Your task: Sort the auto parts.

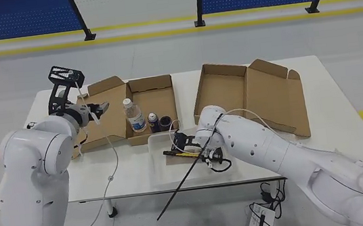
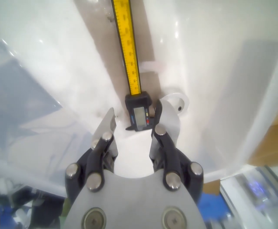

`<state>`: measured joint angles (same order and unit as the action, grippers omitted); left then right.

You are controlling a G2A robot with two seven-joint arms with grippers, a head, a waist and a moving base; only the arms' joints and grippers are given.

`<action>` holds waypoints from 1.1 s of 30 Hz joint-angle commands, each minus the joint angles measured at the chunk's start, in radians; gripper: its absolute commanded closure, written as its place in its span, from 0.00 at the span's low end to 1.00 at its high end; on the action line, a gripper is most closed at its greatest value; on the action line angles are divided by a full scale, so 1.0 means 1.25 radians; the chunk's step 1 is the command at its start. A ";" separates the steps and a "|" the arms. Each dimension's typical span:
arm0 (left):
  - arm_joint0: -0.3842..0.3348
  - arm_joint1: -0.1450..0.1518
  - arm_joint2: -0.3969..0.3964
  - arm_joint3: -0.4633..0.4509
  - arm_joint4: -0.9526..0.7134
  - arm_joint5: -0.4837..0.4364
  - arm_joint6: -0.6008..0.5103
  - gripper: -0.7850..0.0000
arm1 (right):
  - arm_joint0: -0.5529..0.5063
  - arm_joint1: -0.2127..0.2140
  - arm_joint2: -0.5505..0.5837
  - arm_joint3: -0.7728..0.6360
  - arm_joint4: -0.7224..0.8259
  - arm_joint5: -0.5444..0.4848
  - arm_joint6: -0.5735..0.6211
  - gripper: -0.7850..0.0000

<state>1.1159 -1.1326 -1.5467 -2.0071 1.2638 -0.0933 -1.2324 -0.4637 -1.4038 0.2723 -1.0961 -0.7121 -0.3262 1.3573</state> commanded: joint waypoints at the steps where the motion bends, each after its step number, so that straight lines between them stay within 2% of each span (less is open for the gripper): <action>1: 0.000 0.000 0.000 0.000 0.000 0.000 0.000 0.00 | 0.001 -0.006 0.000 0.014 0.000 -0.005 -0.003 0.54; 12: 0.000 0.000 0.000 0.000 0.000 0.000 0.000 0.00 | 0.001 -0.035 0.001 0.062 0.008 -0.025 -0.001 0.55; 25: 0.000 0.000 0.000 0.000 0.000 0.000 0.000 0.00 | -0.003 -0.053 0.008 0.097 0.005 -0.043 0.007 0.57; 33: 0.000 0.000 0.000 0.000 0.000 0.000 0.000 0.00 | -0.006 -0.059 0.014 0.112 0.003 -0.055 0.019 0.64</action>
<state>1.1159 -1.1326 -1.5467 -2.0071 1.2638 -0.0933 -1.2324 -0.4707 -1.4766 0.2891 -0.9585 -0.7081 -0.3925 1.3807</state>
